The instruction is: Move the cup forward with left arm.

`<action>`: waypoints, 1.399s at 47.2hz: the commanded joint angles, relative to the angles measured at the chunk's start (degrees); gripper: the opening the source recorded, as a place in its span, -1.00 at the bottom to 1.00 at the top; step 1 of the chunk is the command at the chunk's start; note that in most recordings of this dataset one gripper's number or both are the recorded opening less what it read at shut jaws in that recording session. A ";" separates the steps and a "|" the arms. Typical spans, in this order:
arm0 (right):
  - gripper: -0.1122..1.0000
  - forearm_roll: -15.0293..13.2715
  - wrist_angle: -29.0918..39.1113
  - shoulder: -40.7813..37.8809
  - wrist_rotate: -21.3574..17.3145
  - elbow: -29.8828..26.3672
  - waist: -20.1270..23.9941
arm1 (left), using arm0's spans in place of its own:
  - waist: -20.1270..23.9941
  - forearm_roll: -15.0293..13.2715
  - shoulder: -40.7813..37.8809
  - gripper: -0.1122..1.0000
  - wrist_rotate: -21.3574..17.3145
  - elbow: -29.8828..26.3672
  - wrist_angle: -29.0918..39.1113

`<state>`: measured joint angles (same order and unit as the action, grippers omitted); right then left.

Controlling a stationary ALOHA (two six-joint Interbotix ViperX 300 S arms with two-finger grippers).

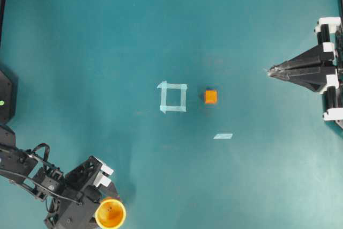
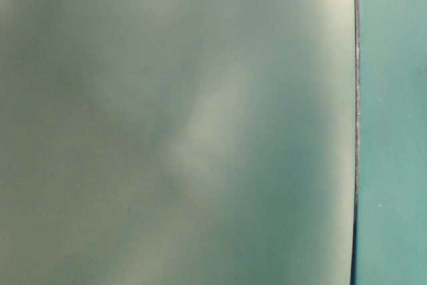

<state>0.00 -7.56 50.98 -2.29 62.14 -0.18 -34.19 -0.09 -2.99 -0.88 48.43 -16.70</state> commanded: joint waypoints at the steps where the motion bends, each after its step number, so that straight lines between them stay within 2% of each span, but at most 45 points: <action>1: -0.80 0.09 -0.18 -0.09 -0.35 -1.85 0.00 | -0.18 -0.09 0.70 0.38 0.09 -1.05 -0.18; 37: -0.80 0.09 -0.26 -0.18 -0.62 -1.85 0.00 | -0.18 -0.18 0.97 0.38 0.09 -0.62 -4.75; 66: -0.80 0.09 -0.18 -0.18 -0.62 -1.76 -0.09 | -0.18 -0.18 1.05 0.38 0.18 -0.35 -4.57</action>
<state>0.00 -7.56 50.98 -2.81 62.14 -0.18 -34.19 -0.18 -3.08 -0.70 48.52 -20.92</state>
